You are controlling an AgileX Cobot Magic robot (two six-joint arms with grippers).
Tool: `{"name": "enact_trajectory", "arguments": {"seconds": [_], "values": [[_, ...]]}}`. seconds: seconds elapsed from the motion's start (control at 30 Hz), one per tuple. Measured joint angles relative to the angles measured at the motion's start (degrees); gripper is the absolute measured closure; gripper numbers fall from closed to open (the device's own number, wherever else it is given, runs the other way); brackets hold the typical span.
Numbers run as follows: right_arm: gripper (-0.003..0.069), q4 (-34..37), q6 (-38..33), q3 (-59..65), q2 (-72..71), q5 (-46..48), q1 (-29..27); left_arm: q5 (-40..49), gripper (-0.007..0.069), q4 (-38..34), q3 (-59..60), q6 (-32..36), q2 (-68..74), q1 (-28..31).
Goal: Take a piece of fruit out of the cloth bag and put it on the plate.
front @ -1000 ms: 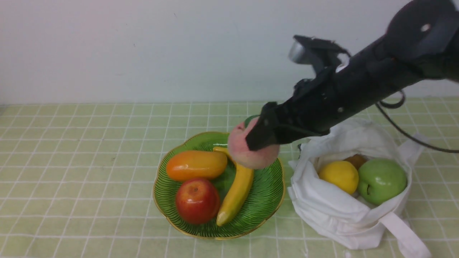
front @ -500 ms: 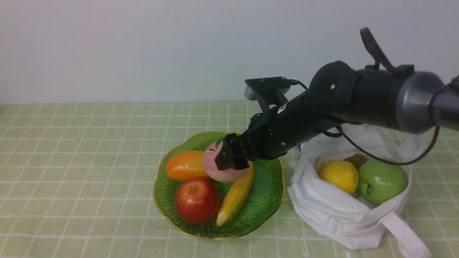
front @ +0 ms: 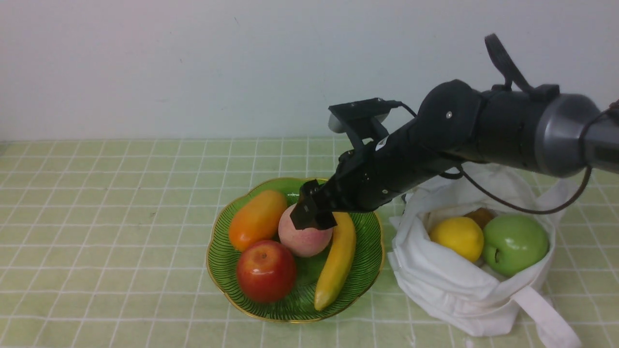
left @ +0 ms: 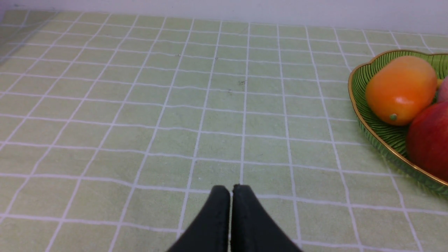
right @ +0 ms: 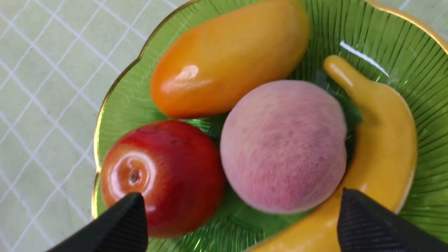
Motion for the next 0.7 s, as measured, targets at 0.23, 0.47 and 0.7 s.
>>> {"name": "enact_trajectory", "arguments": {"seconds": [0.23,0.47,0.7], "values": [[0.0058,-2.9,3.1,-11.4,-1.2,19.1,-3.8,0.0,0.0632,0.0,0.0,0.0,0.0,0.0],[0.0341,-15.8,16.3,-23.1,-4.8,26.7,-7.5,0.0,0.0632,0.0,0.0,0.0,0.0,0.0],[0.0615,-23.5,20.1,-20.4,-13.4,27.4,-8.0,0.0,0.0632,0.0,0.0,0.0,0.0,0.0]]}}
